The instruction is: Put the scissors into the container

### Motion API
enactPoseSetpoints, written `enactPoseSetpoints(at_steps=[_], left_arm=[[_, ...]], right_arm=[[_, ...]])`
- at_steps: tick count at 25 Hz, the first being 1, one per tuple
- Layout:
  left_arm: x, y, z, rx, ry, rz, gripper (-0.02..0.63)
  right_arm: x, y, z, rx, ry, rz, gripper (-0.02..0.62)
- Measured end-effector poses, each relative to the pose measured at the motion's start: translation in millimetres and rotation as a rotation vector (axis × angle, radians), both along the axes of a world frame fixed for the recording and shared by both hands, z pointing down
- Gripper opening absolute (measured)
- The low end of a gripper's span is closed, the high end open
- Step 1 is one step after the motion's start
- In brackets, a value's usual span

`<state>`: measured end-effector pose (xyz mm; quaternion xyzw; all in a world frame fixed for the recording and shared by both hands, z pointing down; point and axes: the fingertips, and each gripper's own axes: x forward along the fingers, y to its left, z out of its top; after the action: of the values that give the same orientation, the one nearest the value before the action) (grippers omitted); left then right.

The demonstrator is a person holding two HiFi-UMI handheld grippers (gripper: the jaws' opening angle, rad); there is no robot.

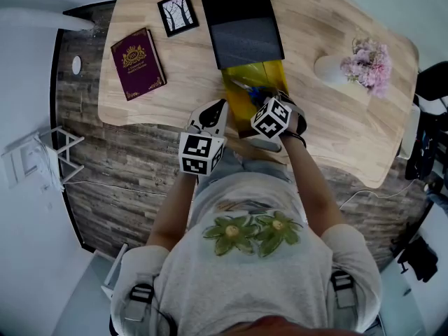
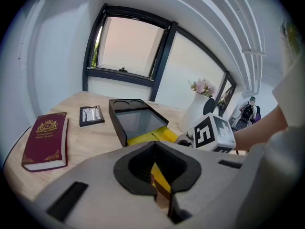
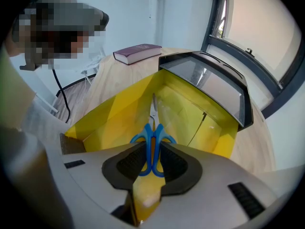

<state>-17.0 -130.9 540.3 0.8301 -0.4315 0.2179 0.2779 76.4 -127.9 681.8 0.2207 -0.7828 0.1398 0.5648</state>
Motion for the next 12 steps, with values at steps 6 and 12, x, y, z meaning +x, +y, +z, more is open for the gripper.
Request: enactPoseSetpoints(at_steps=[6, 12], left_arm=[[-0.6, -0.8, 1.7, 0.000, 0.002, 0.002, 0.006], [0.1, -2.0, 0.7, 0.000, 0.006, 0.003, 0.006]], right_arm=[[-1.1, 0.8, 1.8, -0.006, 0.008, -0.003, 0.091], [-0.7, 1.1, 1.5, -0.013, 0.009, -0.002, 0.092]])
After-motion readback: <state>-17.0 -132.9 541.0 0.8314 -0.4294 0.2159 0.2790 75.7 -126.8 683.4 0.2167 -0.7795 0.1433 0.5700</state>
